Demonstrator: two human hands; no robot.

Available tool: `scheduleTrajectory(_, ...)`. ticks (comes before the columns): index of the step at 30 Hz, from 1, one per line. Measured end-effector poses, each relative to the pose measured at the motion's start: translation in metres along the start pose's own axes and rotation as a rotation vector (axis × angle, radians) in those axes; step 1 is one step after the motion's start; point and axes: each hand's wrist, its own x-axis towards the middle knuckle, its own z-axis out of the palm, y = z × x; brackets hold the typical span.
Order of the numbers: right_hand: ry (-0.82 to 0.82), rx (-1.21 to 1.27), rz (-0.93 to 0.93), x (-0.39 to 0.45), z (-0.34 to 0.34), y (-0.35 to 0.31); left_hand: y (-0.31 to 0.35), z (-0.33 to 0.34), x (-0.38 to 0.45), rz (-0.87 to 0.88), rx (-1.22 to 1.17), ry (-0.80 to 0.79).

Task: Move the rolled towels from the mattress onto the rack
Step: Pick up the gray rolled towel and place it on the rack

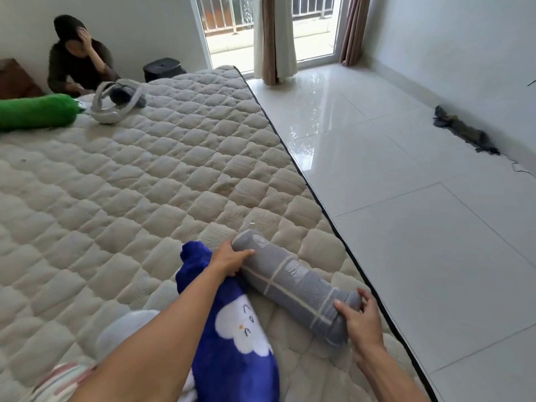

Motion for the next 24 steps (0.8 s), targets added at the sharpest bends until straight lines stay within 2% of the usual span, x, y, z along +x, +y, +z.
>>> scheduleTrajectory(6,0.032,0.094,0.089,0.013,-0.005,-0.004,0.004,0.003,-0.006,-0.042,0.037,0.108)
scheduleTrajectory(10,-0.128,0.21,0.235,0.005,-0.024,-0.01,0.008,0.002,-0.025,-0.025,0.03,0.142)
scheduleTrajectory(15,-0.215,0.177,0.189,-0.022,-0.052,-0.007,0.009,-0.01,-0.072,0.059,-0.05,0.159)
scheduleTrajectory(19,-0.25,0.244,0.162,-0.056,-0.073,-0.01,0.005,-0.017,-0.129,0.154,-0.174,0.221)
scheduleTrajectory(24,-0.287,0.247,0.185,-0.099,-0.098,-0.029,-0.013,-0.025,-0.209,0.113,-0.311,0.275)
